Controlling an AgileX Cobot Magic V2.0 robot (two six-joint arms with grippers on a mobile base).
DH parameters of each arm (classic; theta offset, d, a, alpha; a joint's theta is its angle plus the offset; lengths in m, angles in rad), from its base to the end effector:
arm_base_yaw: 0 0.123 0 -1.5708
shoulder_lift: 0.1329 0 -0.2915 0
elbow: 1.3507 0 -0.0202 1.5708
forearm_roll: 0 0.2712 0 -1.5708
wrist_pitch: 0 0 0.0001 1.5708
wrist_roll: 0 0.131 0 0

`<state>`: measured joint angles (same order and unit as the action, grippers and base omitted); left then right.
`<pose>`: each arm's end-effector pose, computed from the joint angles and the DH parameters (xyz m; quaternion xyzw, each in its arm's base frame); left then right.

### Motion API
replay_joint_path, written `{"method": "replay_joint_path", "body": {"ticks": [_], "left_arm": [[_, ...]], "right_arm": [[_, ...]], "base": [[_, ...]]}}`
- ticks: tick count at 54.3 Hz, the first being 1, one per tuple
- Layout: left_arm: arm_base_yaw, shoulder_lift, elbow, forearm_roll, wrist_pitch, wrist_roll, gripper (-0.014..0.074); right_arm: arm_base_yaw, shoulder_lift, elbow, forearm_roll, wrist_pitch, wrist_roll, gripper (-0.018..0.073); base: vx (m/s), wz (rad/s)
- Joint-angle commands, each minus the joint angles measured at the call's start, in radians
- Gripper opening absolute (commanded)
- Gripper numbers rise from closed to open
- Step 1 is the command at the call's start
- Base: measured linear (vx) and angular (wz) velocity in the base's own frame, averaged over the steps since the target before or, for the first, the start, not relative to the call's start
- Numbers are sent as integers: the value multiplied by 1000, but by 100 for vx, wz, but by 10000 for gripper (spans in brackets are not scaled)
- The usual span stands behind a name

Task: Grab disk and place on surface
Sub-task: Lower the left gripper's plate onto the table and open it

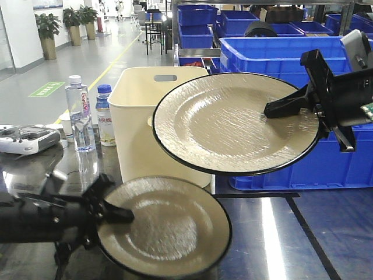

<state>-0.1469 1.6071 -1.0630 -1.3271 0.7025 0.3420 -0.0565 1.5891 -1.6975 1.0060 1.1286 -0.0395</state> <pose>0.3659 -0.1373 0.2464 -0.1810 0.8400 -0.4676 0.2074 0.3783 0.0788 0.4324 0.0664 0.8314 0.4647 0.2973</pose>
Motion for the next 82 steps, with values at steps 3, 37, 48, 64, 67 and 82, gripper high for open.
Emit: {"method": "replay_joint_path", "body": {"ticks": [3, 37, 48, 64, 67, 82], "left_arm": [[-17, -1, -31, -89, 20, 10, -1], [-16, 31, -31, 36, 8, 92, 330], [7, 18, -31, 153, 20, 180, 515], [76, -95, -32, 176, -2, 204, 553], [93, -127, -32, 180, -3, 204, 553], [148, -322, -32, 207, -39, 204, 553]], "right_arm": [[-4, -48, -39, 120, -72, 1, -5], [-4, -48, -39, 120, -74, 1, -5], [-4, -48, -39, 120, -73, 1, -5], [-4, -48, -39, 111, -63, 1, -5], [-4, -48, -39, 102, -63, 0, -5], [97, -16, -38, -76, -88, 1, -5]], "base": [[0, 0], [0, 0], [0, 0], [0, 0], [0, 0], [0, 0]]}}
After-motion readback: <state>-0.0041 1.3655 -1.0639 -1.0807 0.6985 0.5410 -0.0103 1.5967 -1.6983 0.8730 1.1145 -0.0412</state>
